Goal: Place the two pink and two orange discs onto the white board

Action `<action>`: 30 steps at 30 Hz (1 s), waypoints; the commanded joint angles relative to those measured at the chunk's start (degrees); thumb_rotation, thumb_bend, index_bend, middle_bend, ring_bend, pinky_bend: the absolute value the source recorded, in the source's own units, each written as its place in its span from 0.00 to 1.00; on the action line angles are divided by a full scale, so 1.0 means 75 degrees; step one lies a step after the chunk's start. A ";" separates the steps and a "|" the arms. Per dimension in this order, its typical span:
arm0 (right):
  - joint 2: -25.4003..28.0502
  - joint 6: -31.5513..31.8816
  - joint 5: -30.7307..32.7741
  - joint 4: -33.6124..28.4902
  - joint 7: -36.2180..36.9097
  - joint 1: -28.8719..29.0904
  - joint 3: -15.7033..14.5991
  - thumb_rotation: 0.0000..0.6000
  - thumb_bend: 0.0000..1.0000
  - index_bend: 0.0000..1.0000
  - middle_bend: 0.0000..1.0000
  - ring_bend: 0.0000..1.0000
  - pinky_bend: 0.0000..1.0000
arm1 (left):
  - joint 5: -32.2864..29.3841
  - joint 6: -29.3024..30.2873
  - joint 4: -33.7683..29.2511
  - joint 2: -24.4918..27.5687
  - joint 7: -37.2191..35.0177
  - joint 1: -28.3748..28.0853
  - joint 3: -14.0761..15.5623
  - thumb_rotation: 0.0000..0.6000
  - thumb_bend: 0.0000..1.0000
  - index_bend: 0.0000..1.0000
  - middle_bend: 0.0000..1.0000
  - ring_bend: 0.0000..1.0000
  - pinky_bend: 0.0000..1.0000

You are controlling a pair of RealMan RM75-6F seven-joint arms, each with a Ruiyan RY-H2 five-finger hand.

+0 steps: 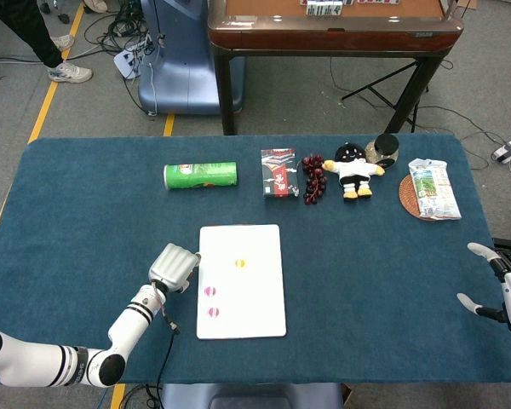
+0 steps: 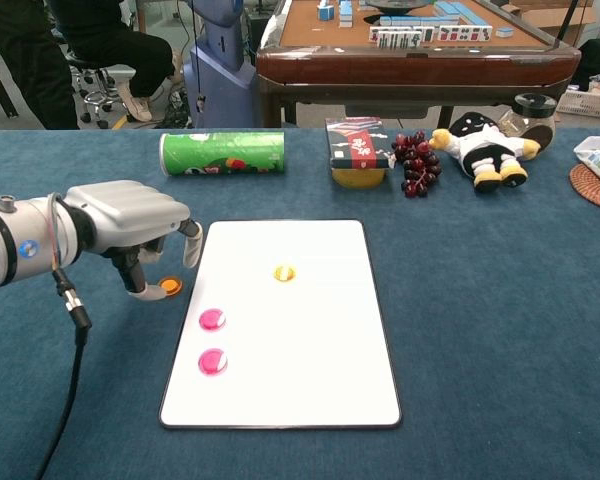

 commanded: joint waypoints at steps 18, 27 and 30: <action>0.0016 0.0007 0.0023 0.0014 0.0054 -0.0005 0.0001 1.00 0.00 0.22 0.28 0.22 0.41 | 0.0045 -0.0203 0.0874 -0.0555 0.0094 0.0163 -0.0119 1.00 0.29 0.47 1.00 1.00 1.00; 0.0020 -0.0004 0.0027 0.0016 0.0063 0.0000 0.0000 1.00 0.00 0.22 0.28 0.22 0.41 | 0.0072 -0.0250 0.0959 -0.0581 0.0130 0.0232 -0.0192 1.00 0.29 0.49 1.00 1.00 1.00; 0.0020 -0.0006 0.0027 0.0009 0.0052 0.0002 -0.0001 1.00 0.00 0.22 0.28 0.22 0.41 | 0.0083 -0.0262 0.0962 -0.0580 0.0152 0.0247 -0.0201 1.00 0.29 0.50 1.00 1.00 1.00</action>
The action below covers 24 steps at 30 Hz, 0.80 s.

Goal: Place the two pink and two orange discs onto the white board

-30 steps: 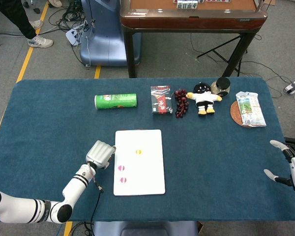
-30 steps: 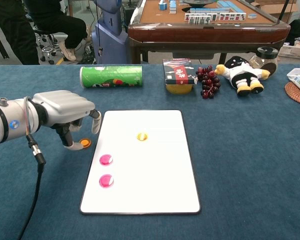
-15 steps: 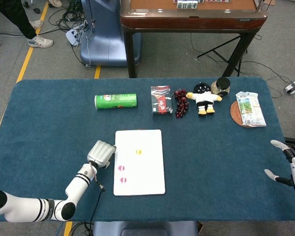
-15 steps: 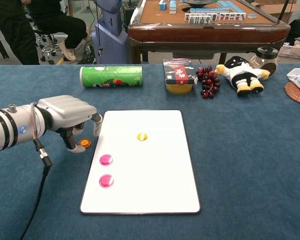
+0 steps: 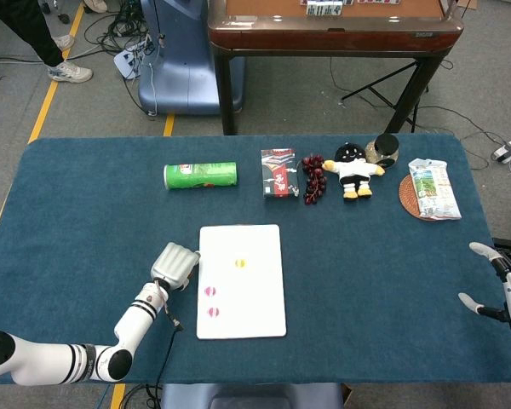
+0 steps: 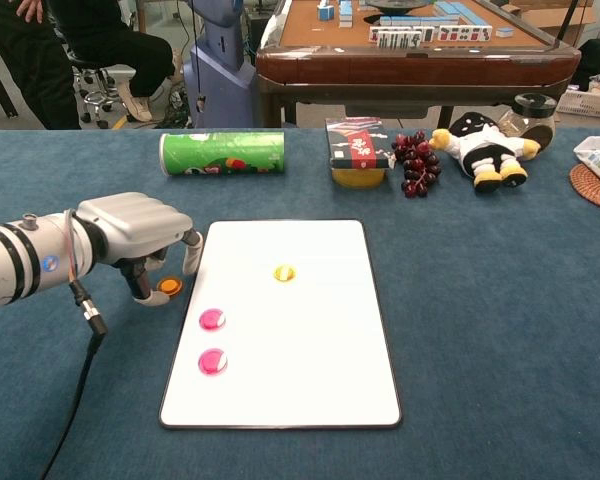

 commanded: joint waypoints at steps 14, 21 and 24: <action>-0.0004 -0.0008 0.0007 0.0001 -0.0004 0.0005 -0.0001 1.00 0.00 0.22 0.28 0.22 0.41 | -0.0027 -0.0087 0.0112 -0.0019 0.0051 0.0082 -0.0062 1.00 0.29 0.51 1.00 1.00 1.00; -0.0007 -0.0013 0.0006 -0.0006 -0.0028 0.0010 -0.0002 1.00 0.00 0.22 0.28 0.22 0.41 | -0.0016 -0.0074 0.0150 -0.0023 0.0086 0.0120 -0.0074 1.00 0.29 0.52 1.00 1.00 1.00; -0.0008 -0.0013 0.0006 -0.0006 -0.0028 0.0012 -0.0002 1.00 0.00 0.22 0.28 0.22 0.41 | -0.0011 -0.0085 0.0170 -0.0024 0.0084 0.0137 -0.0079 1.00 0.29 0.52 1.00 1.00 1.00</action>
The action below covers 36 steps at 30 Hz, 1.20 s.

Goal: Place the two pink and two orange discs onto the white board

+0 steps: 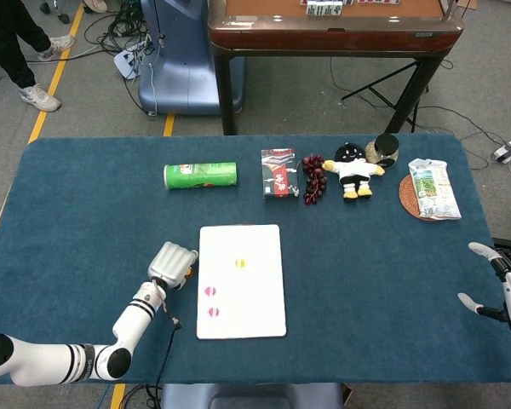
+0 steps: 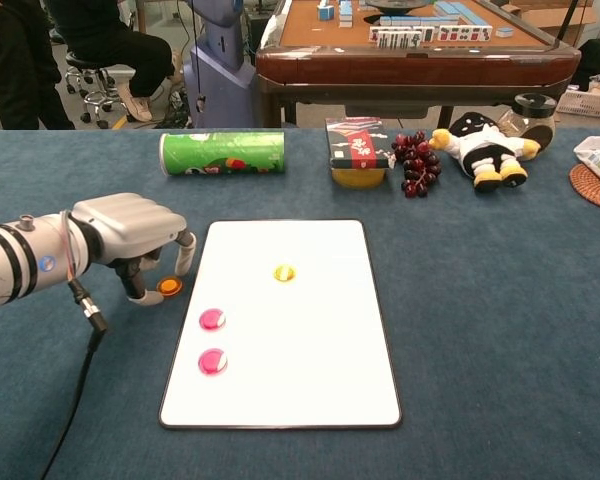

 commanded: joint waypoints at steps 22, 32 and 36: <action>0.0001 -0.0006 0.0007 0.0007 0.0016 0.0004 0.0000 1.00 0.00 0.22 0.28 0.22 0.41 | 0.0012 -0.0112 0.0192 -0.0077 -0.0029 0.0088 -0.0057 1.00 0.29 0.56 1.00 1.00 1.00; 0.0005 -0.0014 0.0004 0.0003 0.0018 0.0009 -0.0003 1.00 0.00 0.22 0.28 0.22 0.41 | 0.0040 -0.0104 0.0161 -0.0065 -0.0027 0.0097 -0.0114 1.00 0.29 0.58 1.00 1.00 1.00; 0.0011 -0.0007 0.0012 0.0008 0.0039 0.0003 0.0000 1.00 0.00 0.22 0.28 0.22 0.41 | 0.0046 -0.0102 0.0152 -0.0064 -0.0022 0.0098 -0.0131 1.00 0.29 0.59 1.00 1.00 1.00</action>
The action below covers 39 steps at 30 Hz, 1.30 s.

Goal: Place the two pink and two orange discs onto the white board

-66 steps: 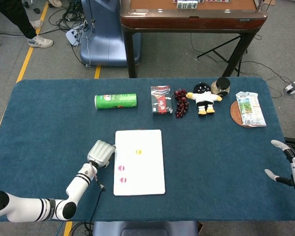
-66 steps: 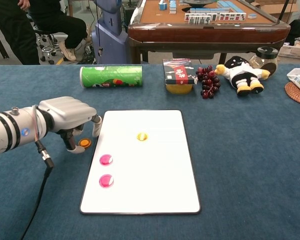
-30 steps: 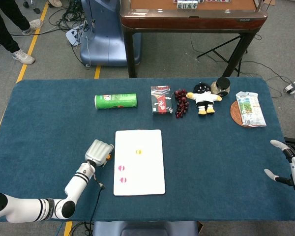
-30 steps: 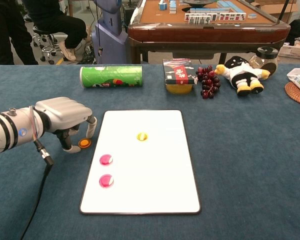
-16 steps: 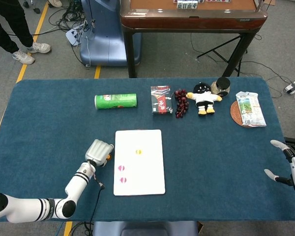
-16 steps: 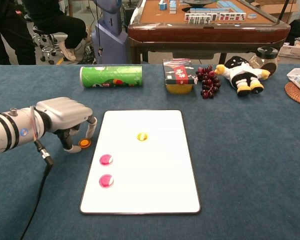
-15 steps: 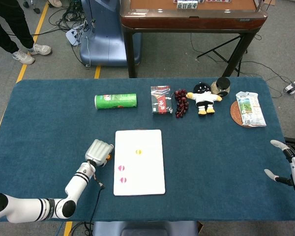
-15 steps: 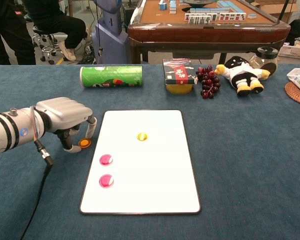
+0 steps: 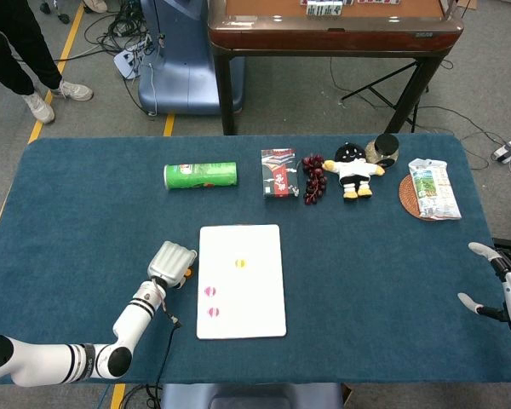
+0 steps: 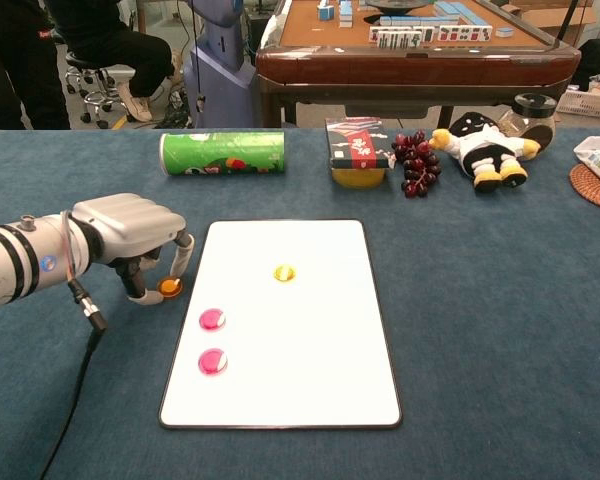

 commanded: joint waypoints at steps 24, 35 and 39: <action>0.0019 -0.0020 0.0056 0.0027 0.0084 0.0000 0.0023 1.00 0.00 0.22 0.28 0.22 0.41 | 0.0009 0.0200 -0.1133 0.0521 0.0045 -0.0160 -0.0351 1.00 0.29 0.60 1.00 1.00 1.00; 0.0063 0.0039 0.0145 0.0091 0.0290 -0.0055 0.0070 1.00 0.00 0.22 0.28 0.22 0.41 | -0.0527 0.0230 -0.1907 0.0478 0.0498 -0.0715 -0.0643 1.00 0.29 0.60 1.00 1.00 1.00; 0.0082 0.0065 0.0185 0.0126 0.0386 -0.0080 0.0095 1.00 0.00 0.22 0.28 0.22 0.41 | -0.0737 0.0225 -0.1967 0.0327 0.0625 -0.0943 -0.0727 1.00 0.29 0.60 1.00 1.00 1.00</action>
